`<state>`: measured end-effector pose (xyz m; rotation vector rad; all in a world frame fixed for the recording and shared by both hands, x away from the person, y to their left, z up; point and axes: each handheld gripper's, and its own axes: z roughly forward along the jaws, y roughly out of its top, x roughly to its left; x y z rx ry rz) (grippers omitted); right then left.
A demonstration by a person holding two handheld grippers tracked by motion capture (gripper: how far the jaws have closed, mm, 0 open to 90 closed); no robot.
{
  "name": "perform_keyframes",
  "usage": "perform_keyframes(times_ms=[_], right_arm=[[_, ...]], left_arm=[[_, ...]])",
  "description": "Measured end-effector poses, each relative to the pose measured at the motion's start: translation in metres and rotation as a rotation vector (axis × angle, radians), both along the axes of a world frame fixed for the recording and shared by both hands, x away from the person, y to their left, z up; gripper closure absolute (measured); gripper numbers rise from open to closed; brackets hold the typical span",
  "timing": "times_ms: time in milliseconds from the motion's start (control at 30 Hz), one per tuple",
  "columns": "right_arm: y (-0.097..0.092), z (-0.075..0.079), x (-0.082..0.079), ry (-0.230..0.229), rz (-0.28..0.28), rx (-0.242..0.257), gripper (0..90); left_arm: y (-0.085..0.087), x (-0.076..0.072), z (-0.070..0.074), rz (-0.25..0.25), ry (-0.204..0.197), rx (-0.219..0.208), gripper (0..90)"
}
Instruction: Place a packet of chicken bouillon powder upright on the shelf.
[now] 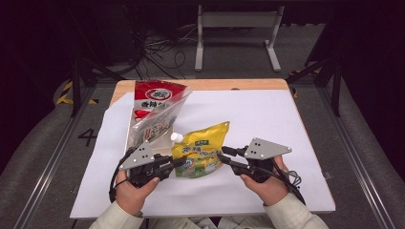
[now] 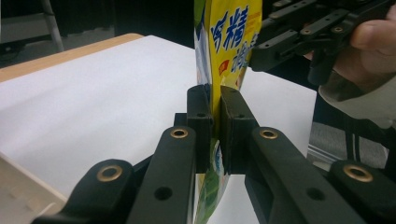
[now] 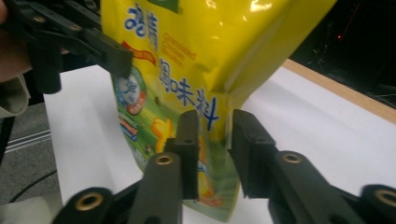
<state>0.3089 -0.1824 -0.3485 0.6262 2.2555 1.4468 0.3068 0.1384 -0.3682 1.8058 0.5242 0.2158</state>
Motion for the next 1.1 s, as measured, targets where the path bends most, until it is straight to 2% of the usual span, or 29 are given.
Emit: perform_keyframes(times_ms=[33,267,533,667,1100], right_arm=[[-0.002,0.000,0.001,0.001,0.004,-0.001,63.9],[-0.009,-0.002,0.005,0.022,-0.013,-0.014,58.7],[-0.025,-0.002,0.011,0.039,-0.052,-0.002,57.0],[-0.030,-0.003,0.013,0.046,-0.067,0.004,56.9],[-0.042,-0.003,0.016,0.043,-0.103,0.022,56.7]], left_arm=[[0.002,0.000,0.002,-0.001,-0.020,0.003,84.3],[0.012,-0.003,0.013,0.005,-0.049,0.003,84.5],[0.028,-0.004,0.021,0.025,-0.067,-0.001,84.5],[0.036,-0.006,0.027,0.039,-0.088,-0.004,84.5],[0.055,-0.006,0.035,0.080,-0.125,0.006,84.5]])
